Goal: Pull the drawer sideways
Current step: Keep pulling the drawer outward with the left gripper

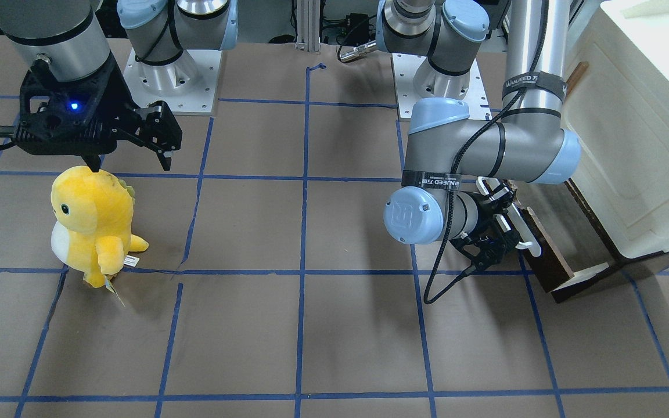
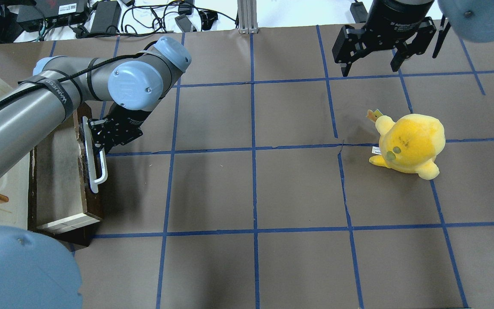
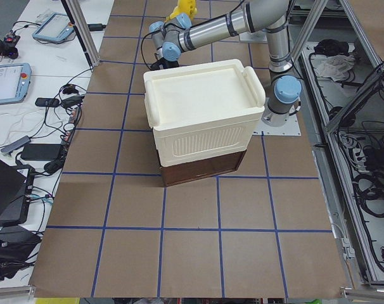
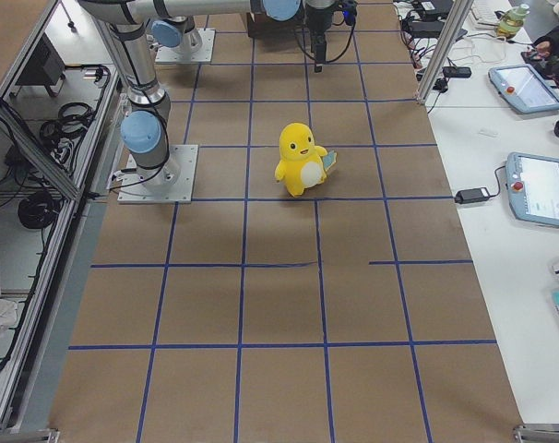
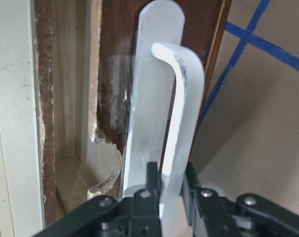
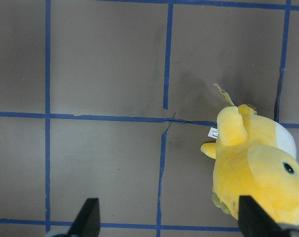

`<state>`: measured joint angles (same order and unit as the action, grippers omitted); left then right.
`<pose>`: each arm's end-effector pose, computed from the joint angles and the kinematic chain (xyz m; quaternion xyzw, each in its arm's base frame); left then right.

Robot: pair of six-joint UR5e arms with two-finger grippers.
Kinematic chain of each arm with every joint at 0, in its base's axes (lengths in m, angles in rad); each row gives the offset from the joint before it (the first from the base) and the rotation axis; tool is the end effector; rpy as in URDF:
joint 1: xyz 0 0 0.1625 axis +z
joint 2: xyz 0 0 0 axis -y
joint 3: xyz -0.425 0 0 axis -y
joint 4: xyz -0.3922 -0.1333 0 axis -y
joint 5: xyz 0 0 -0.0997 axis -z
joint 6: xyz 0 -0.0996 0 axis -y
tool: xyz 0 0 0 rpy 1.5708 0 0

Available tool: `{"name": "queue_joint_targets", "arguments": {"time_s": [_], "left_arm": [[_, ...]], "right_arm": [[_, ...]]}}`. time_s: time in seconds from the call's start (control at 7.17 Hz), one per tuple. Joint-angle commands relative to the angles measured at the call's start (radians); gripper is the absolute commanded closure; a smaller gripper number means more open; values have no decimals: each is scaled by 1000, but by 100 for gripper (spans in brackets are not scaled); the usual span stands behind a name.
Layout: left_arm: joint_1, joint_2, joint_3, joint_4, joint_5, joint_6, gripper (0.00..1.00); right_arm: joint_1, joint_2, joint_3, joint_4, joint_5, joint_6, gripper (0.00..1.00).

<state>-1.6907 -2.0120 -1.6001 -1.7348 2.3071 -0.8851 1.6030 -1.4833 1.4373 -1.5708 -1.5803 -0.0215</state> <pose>-0.1338 -0.5556 0.2505 -0.2268 0.8643 0.0904 0.4398 0.1494 -0.5286 0.5090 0.0267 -0.9994 0.0230 0.0046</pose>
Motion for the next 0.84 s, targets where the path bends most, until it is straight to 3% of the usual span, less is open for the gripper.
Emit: {"name": "queue_joint_targets", "arguments": {"time_s": [0.0,0.7], "left_arm": [[-13,-2,9,-2,-26,0,100],[-38,-27,54,-15,-31,-2,100]], "right_arm": [[0,0,0,0,0,0,0],[0,0,0,0,0,0,0]]}}
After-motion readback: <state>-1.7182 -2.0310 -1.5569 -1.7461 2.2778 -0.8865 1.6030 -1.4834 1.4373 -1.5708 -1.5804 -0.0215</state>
